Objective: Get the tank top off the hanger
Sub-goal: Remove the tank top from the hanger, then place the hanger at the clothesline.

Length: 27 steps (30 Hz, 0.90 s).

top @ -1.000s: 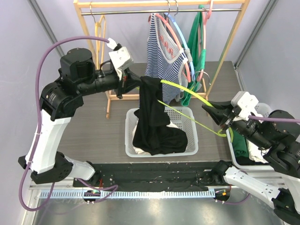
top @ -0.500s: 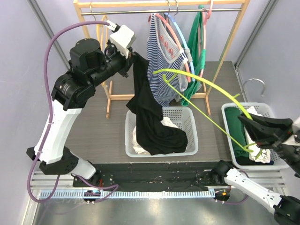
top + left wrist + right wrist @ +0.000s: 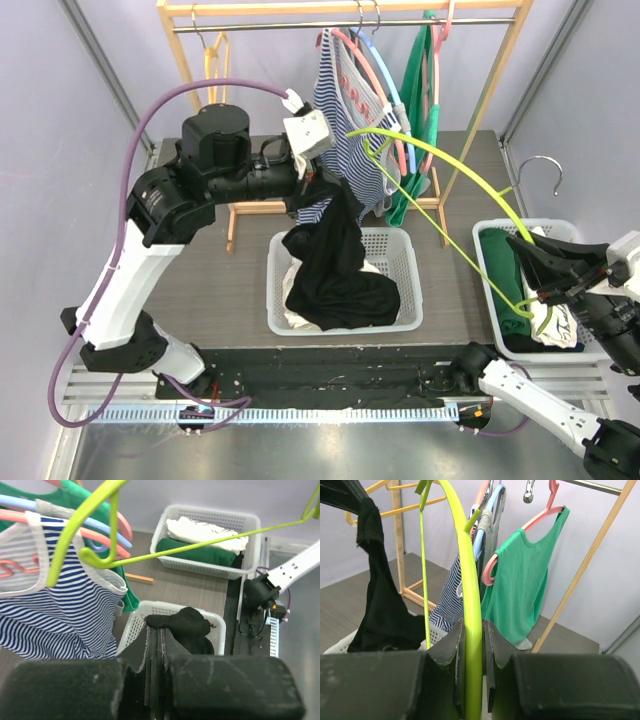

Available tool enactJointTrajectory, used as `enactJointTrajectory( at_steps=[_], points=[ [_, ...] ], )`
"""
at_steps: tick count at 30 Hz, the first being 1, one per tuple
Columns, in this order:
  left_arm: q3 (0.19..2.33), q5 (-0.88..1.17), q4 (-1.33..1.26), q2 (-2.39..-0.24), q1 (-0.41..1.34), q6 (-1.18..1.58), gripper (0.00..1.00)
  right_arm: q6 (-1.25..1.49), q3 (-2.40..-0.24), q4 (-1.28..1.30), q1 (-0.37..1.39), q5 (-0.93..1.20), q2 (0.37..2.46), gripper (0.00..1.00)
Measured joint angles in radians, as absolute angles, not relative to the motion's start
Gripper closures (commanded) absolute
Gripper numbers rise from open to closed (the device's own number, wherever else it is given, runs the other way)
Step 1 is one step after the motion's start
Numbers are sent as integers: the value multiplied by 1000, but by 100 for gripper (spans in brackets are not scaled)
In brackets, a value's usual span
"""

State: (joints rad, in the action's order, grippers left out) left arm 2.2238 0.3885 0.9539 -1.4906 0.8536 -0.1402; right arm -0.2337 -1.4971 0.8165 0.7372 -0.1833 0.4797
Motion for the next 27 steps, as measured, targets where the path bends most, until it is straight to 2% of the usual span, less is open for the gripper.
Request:
enactJointTrajectory(
  at_steps=[1, 2, 5, 9, 14, 21, 24, 27],
  points=[
    [2223, 394, 961, -1495, 861, -144, 77, -234, -1496, 816, 737, -186, 483, 99],
    [2220, 396, 963, -1499, 863, -154, 34, -234, -1495, 814, 737, -189, 487, 99],
    [2159, 398, 977, -1497, 869, -189, 1, -236, -1493, 799, 737, -194, 494, 99],
    [2103, 400, 1081, -1522, 905, -241, 0, -242, -1493, 776, 737, -199, 498, 99],
    [2151, 448, 1197, -1545, 943, -302, 0, -255, -1494, 767, 737, -193, 517, 99],
    [2226, 497, 1254, -1439, 941, -366, 0, -257, -1494, 771, 737, -145, 591, 99],
    [2247, 438, 1244, -1379, 924, -373, 0, -256, -1494, 783, 737, -96, 633, 99],
    [2262, 296, 1177, -1335, 891, -375, 0, -255, -1494, 799, 737, -19, 677, 99]
  ],
)
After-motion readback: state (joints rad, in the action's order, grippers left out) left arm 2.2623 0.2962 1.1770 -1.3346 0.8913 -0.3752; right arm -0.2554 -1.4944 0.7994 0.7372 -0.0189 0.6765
